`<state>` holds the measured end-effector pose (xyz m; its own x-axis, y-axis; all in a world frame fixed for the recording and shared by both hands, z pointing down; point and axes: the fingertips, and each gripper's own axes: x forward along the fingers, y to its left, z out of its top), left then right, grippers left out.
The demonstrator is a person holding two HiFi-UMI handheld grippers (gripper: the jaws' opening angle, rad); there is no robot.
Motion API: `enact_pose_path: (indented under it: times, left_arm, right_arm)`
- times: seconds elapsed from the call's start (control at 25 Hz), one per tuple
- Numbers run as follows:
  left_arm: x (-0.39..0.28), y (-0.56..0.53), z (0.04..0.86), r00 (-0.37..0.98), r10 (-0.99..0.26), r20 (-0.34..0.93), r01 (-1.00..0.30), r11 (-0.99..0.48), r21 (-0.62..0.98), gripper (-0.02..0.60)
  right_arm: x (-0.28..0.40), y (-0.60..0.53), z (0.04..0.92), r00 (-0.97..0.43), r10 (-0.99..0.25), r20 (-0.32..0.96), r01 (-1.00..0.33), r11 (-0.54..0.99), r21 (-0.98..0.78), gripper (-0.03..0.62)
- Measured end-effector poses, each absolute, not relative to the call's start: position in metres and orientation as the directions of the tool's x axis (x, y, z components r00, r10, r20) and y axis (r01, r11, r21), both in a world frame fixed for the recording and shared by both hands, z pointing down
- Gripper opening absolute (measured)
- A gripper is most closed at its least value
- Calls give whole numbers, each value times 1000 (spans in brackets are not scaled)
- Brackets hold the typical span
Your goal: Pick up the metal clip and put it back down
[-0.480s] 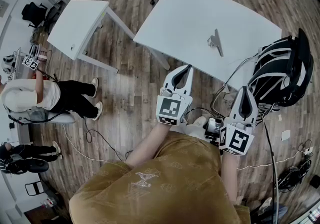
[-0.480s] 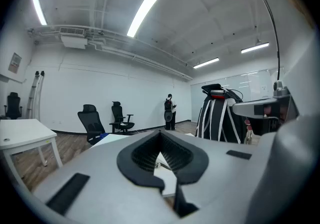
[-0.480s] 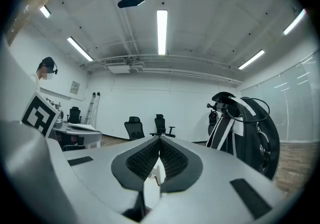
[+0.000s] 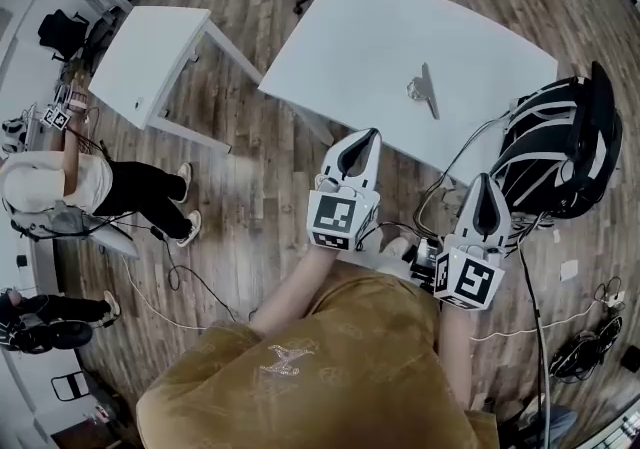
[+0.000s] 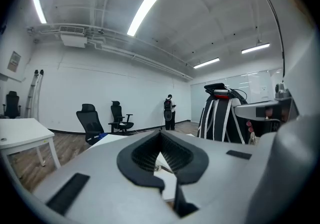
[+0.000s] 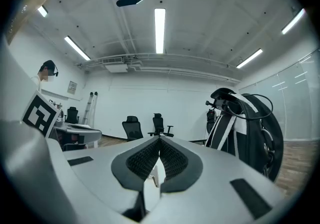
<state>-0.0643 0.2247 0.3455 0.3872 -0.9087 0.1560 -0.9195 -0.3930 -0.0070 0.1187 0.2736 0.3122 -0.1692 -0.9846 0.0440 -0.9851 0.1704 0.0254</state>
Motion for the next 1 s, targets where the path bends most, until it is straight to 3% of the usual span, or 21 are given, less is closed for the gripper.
enact_pose_path:
  times: [0.6, 1.0]
  left_arm:
    - [-76, 126, 347, 444, -881, 163, -893, -450, -1, 6]
    - [-81, 79, 347, 498, -851, 165, -866, -498, 44, 6]
  right_arm:
    - [107, 192, 307, -98, -995, 35, -994, 99, 35, 8]
    - [83, 146, 327, -111, -989, 94, -992, 116, 55, 9]
